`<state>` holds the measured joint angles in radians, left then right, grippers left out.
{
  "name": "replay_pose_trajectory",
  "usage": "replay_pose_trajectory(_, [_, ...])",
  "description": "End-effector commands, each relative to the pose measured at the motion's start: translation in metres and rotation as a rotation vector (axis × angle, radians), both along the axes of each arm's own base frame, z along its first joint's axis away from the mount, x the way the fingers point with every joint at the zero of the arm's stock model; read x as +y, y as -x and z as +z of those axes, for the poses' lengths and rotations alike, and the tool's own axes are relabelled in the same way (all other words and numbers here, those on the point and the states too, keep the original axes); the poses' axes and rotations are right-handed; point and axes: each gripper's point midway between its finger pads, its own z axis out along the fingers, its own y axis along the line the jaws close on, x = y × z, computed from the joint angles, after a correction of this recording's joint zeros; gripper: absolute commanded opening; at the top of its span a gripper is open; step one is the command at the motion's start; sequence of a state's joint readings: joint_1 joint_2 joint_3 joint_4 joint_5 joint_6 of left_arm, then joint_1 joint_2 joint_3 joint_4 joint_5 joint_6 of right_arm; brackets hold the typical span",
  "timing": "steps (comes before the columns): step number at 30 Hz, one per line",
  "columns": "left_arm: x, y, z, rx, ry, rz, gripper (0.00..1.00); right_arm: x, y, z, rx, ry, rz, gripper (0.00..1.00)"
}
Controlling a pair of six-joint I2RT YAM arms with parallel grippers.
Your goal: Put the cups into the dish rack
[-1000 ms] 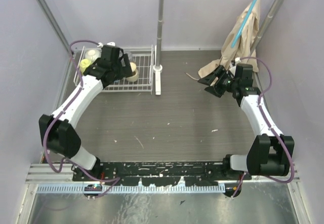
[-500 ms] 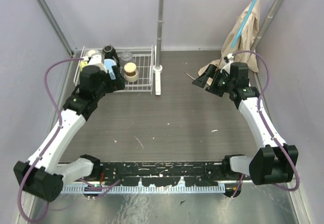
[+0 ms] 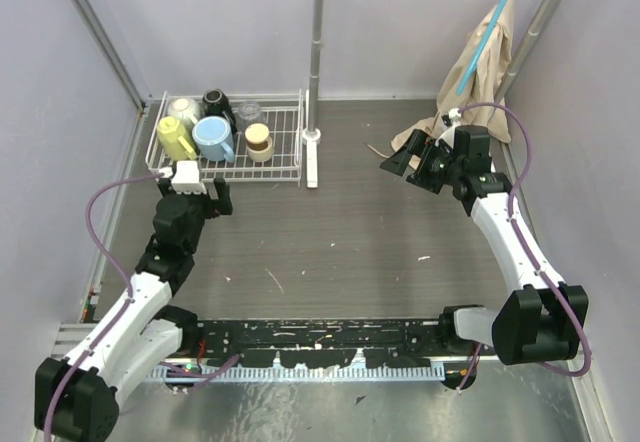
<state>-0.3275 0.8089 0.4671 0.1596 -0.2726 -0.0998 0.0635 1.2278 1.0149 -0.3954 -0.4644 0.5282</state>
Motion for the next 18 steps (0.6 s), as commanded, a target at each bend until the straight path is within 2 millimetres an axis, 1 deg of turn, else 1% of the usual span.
replay_pose_trajectory(1, [0.020, -0.004, 0.017, -0.137, -0.042, 0.035, 0.98, -0.001, -0.001, 0.010, -0.049, 0.015, -0.001, 1.00])
replay_pose_trajectory(3, [0.026, -0.003, 0.004, -0.114, -0.046, 0.025, 0.98, -0.002, 0.000, 0.010, -0.046, 0.017, -0.002, 1.00])
replay_pose_trajectory(6, [0.033, -0.007, -0.012, -0.134, -0.036, 0.019, 0.98, -0.002, 0.001, 0.009, -0.043, 0.019, -0.001, 1.00])
replay_pose_trajectory(7, [0.036, -0.009, -0.024, -0.119, -0.022, 0.022, 0.98, -0.002, 0.001, 0.008, -0.040, 0.019, 0.000, 1.00])
replay_pose_trajectory(10, [0.033, -0.018, -0.038, -0.119, -0.030, -0.033, 0.98, -0.003, 0.002, 0.006, -0.034, 0.027, 0.000, 1.00])
replay_pose_trajectory(13, [0.035, -0.026, -0.051, -0.113, -0.037, -0.041, 0.98, -0.004, 0.003, 0.007, -0.034, 0.035, -0.001, 1.00])
replay_pose_trajectory(18, [0.038, -0.027, -0.070, -0.131, -0.065, -0.069, 0.98, -0.008, 0.004, 0.008, -0.040, 0.062, -0.007, 1.00])
